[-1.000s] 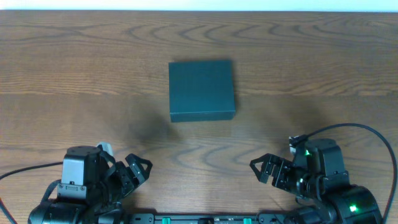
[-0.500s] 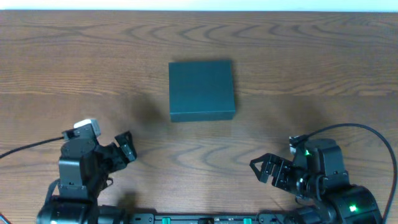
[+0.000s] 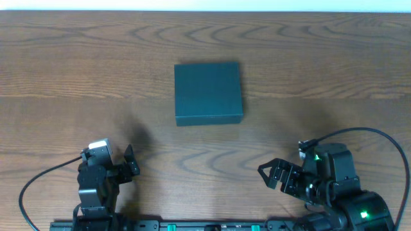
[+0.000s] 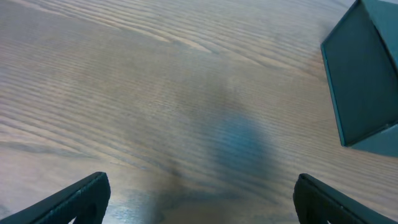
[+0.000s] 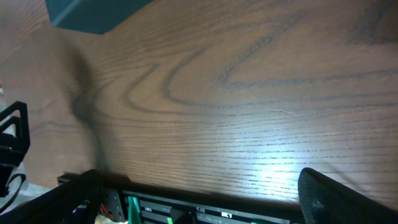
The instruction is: Pack container
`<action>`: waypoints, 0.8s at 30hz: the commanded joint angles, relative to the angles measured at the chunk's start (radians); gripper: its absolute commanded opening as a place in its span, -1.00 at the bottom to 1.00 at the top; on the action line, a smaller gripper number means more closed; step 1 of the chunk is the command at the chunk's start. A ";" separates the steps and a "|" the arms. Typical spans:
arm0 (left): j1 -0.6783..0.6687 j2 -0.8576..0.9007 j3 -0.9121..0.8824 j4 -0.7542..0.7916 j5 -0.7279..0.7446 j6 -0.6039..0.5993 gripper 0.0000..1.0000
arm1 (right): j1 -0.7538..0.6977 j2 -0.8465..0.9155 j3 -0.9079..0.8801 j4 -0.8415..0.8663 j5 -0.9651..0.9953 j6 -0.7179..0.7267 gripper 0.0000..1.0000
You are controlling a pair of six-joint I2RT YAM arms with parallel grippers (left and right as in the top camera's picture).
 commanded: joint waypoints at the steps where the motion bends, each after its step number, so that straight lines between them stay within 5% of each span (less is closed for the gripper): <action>1: 0.005 -0.057 -0.033 0.011 0.031 0.018 0.91 | 0.008 -0.004 -0.002 -0.001 -0.003 0.010 0.98; 24: -0.030 -0.179 -0.070 0.013 0.119 0.018 0.91 | 0.008 -0.004 -0.002 -0.001 -0.003 0.010 0.98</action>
